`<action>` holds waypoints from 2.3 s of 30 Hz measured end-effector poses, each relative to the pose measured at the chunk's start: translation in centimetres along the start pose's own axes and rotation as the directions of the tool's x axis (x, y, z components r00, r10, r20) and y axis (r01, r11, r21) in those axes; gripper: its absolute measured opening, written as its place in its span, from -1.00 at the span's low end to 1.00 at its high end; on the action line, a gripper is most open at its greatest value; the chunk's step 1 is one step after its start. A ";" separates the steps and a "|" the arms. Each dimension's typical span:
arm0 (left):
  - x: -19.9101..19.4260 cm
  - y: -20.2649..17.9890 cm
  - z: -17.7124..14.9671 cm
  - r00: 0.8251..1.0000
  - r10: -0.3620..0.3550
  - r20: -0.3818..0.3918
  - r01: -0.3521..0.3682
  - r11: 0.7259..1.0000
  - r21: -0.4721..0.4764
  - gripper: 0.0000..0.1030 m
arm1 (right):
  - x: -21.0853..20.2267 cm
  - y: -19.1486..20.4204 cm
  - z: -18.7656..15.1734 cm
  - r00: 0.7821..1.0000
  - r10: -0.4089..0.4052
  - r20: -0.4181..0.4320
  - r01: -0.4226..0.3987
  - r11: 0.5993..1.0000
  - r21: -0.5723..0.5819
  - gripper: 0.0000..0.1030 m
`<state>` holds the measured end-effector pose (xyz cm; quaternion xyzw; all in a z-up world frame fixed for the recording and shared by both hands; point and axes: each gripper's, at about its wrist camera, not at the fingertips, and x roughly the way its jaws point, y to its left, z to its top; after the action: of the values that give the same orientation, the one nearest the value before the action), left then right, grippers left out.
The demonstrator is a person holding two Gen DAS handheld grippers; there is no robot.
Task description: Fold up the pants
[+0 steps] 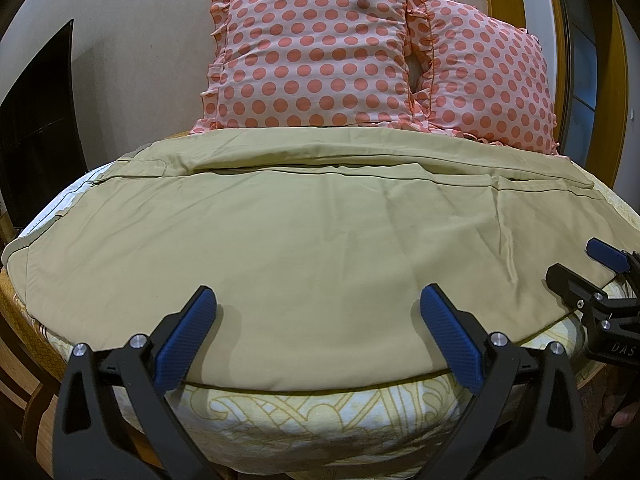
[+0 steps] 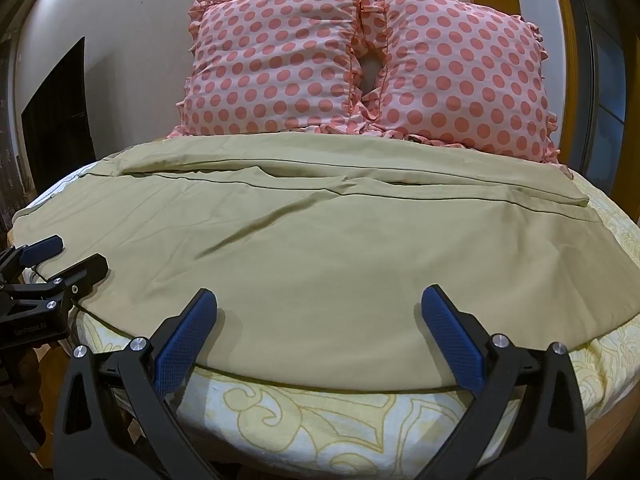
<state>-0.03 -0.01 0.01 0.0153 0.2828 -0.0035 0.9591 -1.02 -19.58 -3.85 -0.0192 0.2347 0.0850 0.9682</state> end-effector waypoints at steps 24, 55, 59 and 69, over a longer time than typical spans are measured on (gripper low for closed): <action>0.0 0.0 0.0 1.000 0.000 0.003 0.000 1.000 0.001 0.96 | 0.0 0.0 -0.1 1.000 0.000 0.002 0.000 1.000 0.000 0.97; 0.0 0.0 0.0 1.000 0.001 0.005 -0.001 1.000 0.001 0.97 | -0.2 0.1 -0.3 1.000 -0.006 0.019 0.006 1.000 0.003 0.97; 0.0 0.0 0.0 1.000 0.001 0.006 -0.001 1.000 0.001 0.96 | -0.2 0.1 -0.3 1.000 -0.006 0.018 0.006 1.000 0.003 0.97; 0.0 0.0 0.0 1.000 -0.001 -0.001 0.001 1.000 0.003 0.96 | -0.1 0.2 -0.5 1.000 -0.004 0.011 0.004 1.000 0.001 0.97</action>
<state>-0.01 -0.03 0.01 0.0164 0.2834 -0.0043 0.9589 -1.35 -19.45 -4.22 -0.0187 0.2295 0.0830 0.9696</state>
